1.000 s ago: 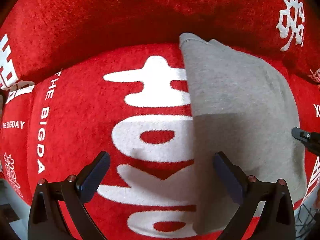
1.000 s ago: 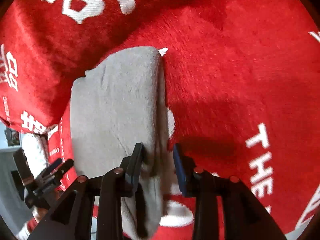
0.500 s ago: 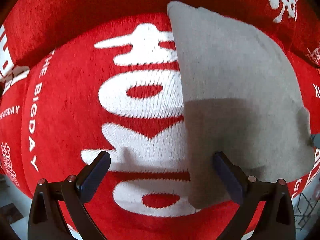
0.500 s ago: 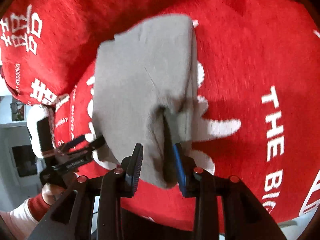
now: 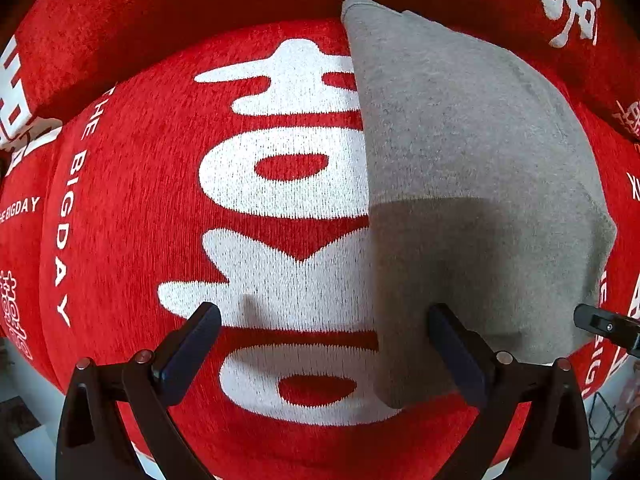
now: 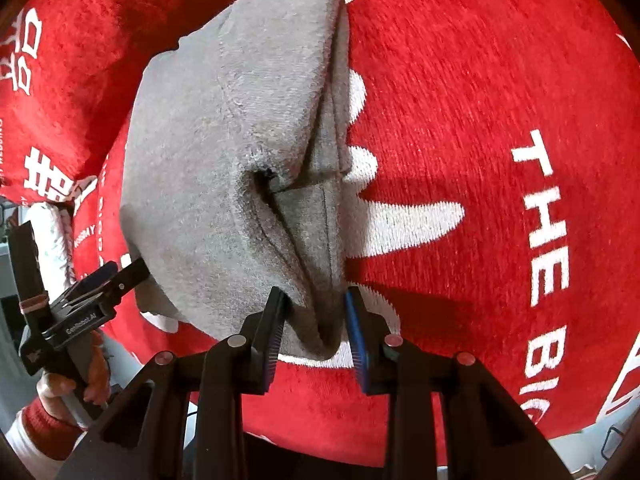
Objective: Fold small clothes
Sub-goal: 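Open the right gripper and press the folded sweater flat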
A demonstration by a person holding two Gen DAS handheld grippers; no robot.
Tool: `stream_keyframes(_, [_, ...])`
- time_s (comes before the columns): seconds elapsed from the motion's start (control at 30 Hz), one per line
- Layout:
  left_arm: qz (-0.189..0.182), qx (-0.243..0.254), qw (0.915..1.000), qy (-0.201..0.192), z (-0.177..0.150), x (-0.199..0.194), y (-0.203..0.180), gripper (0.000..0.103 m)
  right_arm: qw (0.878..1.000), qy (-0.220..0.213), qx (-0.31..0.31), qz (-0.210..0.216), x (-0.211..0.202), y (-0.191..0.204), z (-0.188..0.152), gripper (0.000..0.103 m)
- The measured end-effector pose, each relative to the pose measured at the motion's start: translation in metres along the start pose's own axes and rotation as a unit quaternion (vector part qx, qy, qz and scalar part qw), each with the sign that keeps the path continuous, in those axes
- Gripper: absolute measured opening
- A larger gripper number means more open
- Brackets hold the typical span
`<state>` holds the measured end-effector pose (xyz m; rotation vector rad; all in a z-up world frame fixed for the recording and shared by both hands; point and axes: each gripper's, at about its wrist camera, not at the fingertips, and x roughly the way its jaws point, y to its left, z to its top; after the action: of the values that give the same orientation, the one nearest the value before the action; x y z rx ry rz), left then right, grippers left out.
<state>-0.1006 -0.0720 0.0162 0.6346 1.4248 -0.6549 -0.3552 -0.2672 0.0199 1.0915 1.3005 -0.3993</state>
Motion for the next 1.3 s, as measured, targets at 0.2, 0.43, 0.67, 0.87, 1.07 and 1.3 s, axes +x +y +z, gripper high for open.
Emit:
stream_keyframes(0.2, [-0.002,0.013,0.9999,-0.003,-0.007,-0.003,-0.003,0.103,1.0,-0.015,0.0,-0.02,0.0,0.01,-0.004,0.033])
stream_keyframes(0.43, [-0.014,0.031,0.9994,-0.012,-0.012,-0.01,-0.001,0.103,0.996,-0.033,-0.027,-0.08,0.003,0.045,-0.01,0.033])
stream_keyframes(0.67, [-0.023,0.045,0.9985,-0.022,-0.028,-0.021,0.011,0.103,0.99,-0.055,-0.05,-0.123,0.0,0.079,-0.02,0.033])
stream_keyframes(0.87, [-0.029,0.057,0.9976,-0.028,-0.03,-0.035,0.022,0.103,0.988,-0.066,-0.048,-0.134,0.0,0.095,-0.027,0.034])
stream_keyframes(1.07, [-0.038,0.059,0.9969,-0.036,-0.034,-0.046,0.034,0.103,0.985,-0.075,-0.045,-0.147,-0.01,0.086,-0.031,0.041])
stream_keyframes(1.3, [-0.048,0.057,0.9964,-0.04,-0.031,-0.042,0.04,0.103,0.98,-0.081,-0.059,-0.173,-0.009,0.093,-0.031,0.053])
